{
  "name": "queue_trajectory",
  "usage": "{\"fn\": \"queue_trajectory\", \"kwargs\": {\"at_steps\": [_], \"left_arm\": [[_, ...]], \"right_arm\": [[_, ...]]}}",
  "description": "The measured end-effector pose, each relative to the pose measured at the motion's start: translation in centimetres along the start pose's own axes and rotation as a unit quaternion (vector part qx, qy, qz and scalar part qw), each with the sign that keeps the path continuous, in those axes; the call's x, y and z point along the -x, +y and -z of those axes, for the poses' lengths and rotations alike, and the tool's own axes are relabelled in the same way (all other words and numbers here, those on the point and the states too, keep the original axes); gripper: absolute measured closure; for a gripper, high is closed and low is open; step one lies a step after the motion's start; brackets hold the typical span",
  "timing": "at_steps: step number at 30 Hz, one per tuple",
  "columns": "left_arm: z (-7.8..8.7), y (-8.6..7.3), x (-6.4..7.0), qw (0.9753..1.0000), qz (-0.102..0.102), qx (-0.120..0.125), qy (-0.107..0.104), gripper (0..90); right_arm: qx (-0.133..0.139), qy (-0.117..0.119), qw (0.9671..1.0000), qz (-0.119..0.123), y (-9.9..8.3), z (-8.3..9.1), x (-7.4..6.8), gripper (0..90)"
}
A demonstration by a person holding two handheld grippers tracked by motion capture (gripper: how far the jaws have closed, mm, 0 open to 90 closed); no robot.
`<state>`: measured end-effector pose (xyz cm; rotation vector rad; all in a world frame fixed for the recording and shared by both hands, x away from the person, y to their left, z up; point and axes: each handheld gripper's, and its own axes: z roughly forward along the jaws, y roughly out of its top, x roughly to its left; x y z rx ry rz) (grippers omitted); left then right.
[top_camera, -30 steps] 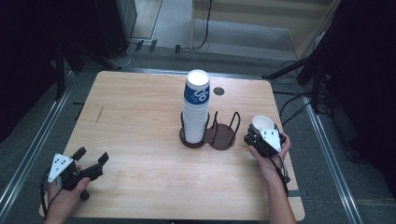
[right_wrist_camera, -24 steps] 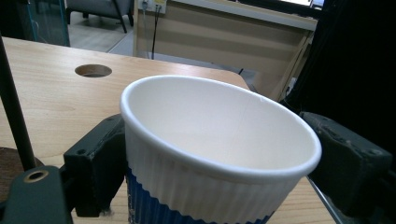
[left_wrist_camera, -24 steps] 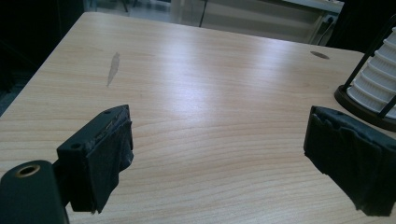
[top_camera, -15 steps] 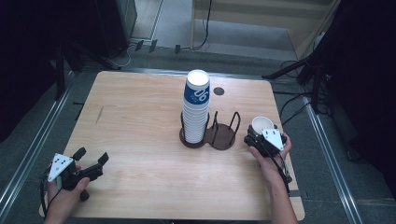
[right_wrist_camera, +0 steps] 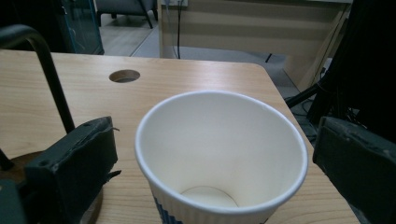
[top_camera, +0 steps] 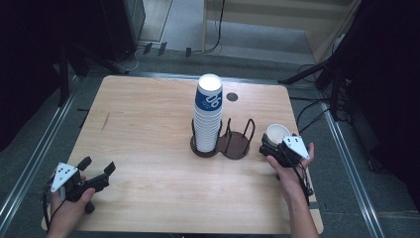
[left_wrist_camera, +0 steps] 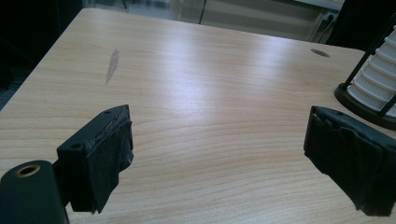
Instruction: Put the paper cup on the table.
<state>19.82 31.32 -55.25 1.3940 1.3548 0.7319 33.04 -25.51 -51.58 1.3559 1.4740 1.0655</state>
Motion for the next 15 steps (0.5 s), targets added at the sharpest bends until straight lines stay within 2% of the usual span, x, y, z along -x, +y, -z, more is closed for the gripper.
{"fn": "queue_trajectory", "kwargs": {"at_steps": [5,15], "left_arm": [[0.0,0.0,0.0,1.0,0.0,0.0,0.0,9.0],[0.0,0.0,0.1,1.0,-0.002,0.003,0.0,9.0]], "right_arm": [[0.012,0.009,0.9998,-0.008,0.8,0.7,-0.3,0.0],[0.022,0.01,0.9996,-0.014,1.8,2.2,-0.4,0.0]]}}
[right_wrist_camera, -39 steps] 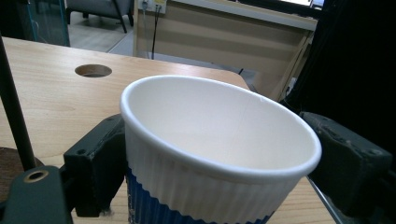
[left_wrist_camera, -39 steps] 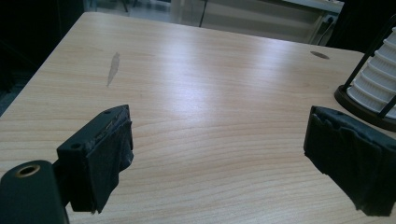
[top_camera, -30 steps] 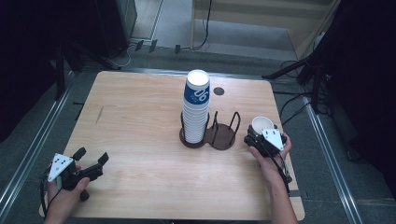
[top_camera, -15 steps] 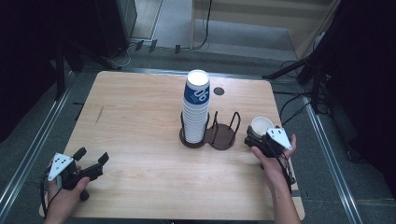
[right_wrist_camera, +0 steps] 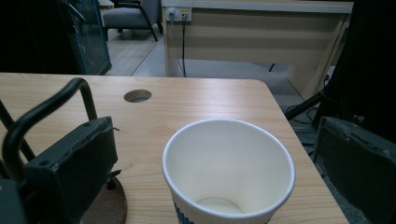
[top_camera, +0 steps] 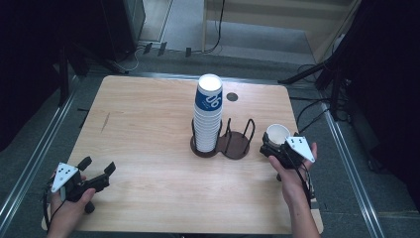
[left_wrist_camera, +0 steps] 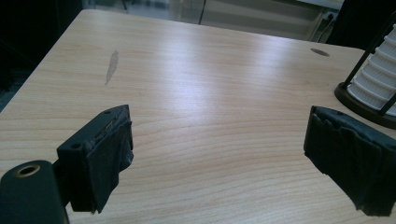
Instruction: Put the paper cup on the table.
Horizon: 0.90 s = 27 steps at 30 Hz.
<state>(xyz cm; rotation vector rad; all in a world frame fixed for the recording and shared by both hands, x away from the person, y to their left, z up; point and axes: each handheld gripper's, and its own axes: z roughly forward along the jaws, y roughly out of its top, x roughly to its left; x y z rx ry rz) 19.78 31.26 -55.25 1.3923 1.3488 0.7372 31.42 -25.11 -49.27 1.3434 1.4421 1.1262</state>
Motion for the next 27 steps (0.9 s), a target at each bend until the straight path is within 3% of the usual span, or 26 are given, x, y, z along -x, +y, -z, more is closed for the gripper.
{"fn": "queue_trajectory", "kwargs": {"at_steps": [5,15,27], "left_arm": [[0.0,0.0,0.0,1.0,0.002,-0.001,0.0,9.0],[0.0,0.0,0.0,1.0,-0.002,0.0,-0.001,9.0],[0.1,0.0,0.1,1.0,-0.005,-0.001,-0.002,9.0]], "right_arm": [[0.012,0.007,0.9998,-0.016,0.1,0.9,0.3,0.0],[0.011,0.014,0.9996,-0.023,-0.3,2.6,0.4,0.0],[0.008,0.02,0.9997,-0.015,-1.2,4.2,0.7,0.0]]}}
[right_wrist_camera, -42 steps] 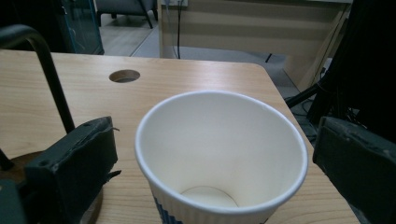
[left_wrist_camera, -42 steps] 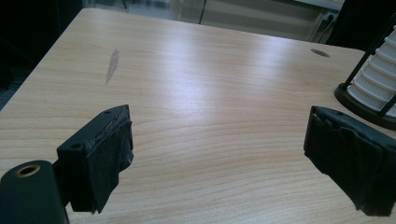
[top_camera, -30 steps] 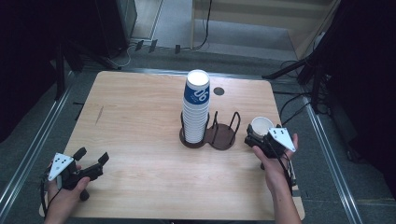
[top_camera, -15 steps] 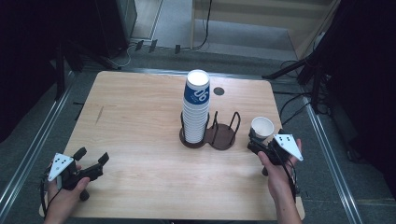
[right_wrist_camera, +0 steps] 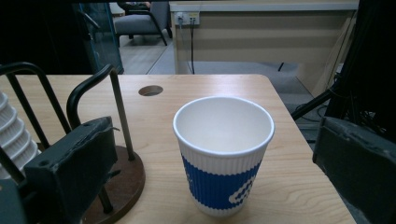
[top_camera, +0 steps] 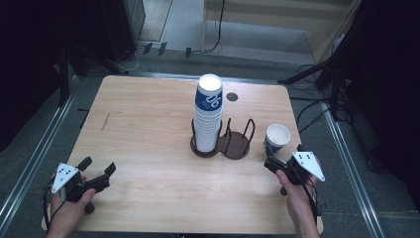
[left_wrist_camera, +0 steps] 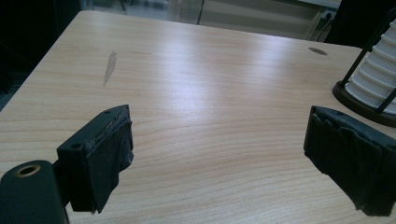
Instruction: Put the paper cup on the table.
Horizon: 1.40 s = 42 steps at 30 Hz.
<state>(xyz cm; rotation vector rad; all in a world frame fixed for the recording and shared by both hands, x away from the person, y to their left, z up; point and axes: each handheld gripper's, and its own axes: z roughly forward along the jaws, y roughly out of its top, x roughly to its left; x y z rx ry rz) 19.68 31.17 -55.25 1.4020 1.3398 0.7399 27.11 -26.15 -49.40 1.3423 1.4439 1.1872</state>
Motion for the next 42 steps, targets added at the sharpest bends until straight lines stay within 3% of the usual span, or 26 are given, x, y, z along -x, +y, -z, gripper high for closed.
{"fn": "queue_trajectory", "kwargs": {"at_steps": [17,42], "left_arm": [[0.1,0.0,0.0,1.0,-0.001,-0.001,0.0,9.0],[0.1,0.0,0.0,1.0,0.001,-0.003,0.001,9.0]], "right_arm": [[-0.019,-0.001,0.9998,-0.008,-2.6,2.2,1.8,0.0],[-0.064,-0.008,0.9979,0.012,-5.5,4.7,4.1,0.0]]}}
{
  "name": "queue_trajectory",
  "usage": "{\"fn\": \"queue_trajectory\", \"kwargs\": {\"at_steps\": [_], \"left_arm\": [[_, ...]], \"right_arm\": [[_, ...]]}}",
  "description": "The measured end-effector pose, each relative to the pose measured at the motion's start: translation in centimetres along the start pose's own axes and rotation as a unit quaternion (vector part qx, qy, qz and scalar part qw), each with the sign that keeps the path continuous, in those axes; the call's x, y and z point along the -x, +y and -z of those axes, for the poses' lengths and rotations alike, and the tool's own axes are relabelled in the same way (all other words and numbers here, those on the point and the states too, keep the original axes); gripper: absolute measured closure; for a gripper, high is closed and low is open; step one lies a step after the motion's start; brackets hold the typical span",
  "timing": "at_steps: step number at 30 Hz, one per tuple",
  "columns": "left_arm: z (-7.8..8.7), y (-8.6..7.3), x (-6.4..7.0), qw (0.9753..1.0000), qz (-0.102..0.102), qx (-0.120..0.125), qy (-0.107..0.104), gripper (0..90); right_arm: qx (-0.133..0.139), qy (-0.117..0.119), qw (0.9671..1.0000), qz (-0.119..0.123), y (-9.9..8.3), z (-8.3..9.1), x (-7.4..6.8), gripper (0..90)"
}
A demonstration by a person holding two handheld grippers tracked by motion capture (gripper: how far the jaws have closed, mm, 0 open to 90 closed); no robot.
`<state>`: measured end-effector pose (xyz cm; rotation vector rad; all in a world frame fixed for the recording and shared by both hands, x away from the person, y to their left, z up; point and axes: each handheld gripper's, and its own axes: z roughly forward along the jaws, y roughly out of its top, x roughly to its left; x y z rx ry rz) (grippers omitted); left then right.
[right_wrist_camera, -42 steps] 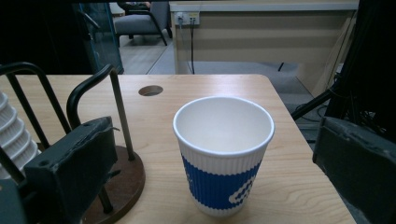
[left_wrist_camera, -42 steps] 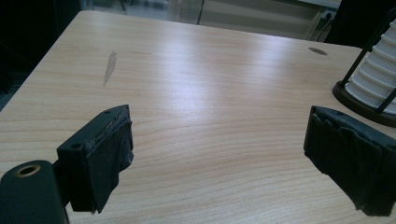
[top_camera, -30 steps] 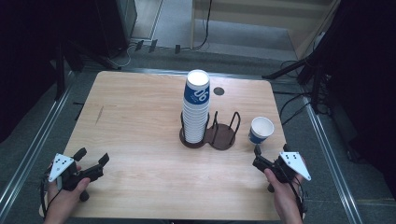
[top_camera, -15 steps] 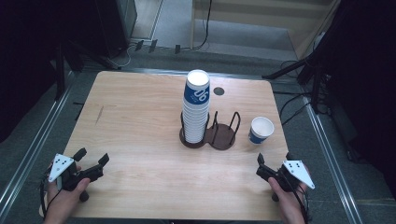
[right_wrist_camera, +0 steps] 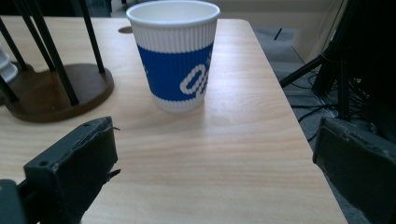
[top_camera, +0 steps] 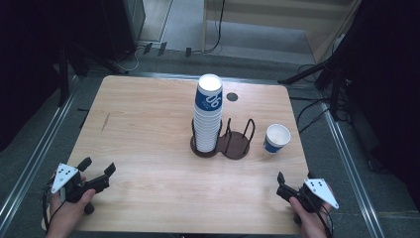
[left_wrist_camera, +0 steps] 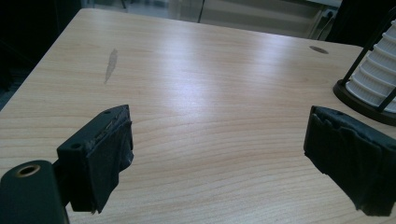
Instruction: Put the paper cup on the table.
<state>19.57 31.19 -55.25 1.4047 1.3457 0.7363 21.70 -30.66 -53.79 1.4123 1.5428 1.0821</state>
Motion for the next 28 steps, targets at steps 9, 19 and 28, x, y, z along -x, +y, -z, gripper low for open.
{"fn": "queue_trajectory", "kwargs": {"at_steps": [9,19,28], "left_arm": [[0.1,0.1,-0.2,1.0,-0.002,-0.005,0.005,9.0],[0.0,0.1,-0.2,0.9999,-0.003,-0.01,0.002,9.0],[-0.1,0.1,-0.2,0.9999,0.0,-0.013,0.005,9.0]], "right_arm": [[-0.005,-0.01,0.9999,-0.002,-0.7,1.0,1.3,0.0],[0.0,-0.029,0.9996,-0.003,-1.2,2.6,2.5,0.0],[-0.002,-0.038,0.9993,0.0,-1.4,2.8,2.6,0.0]]}}
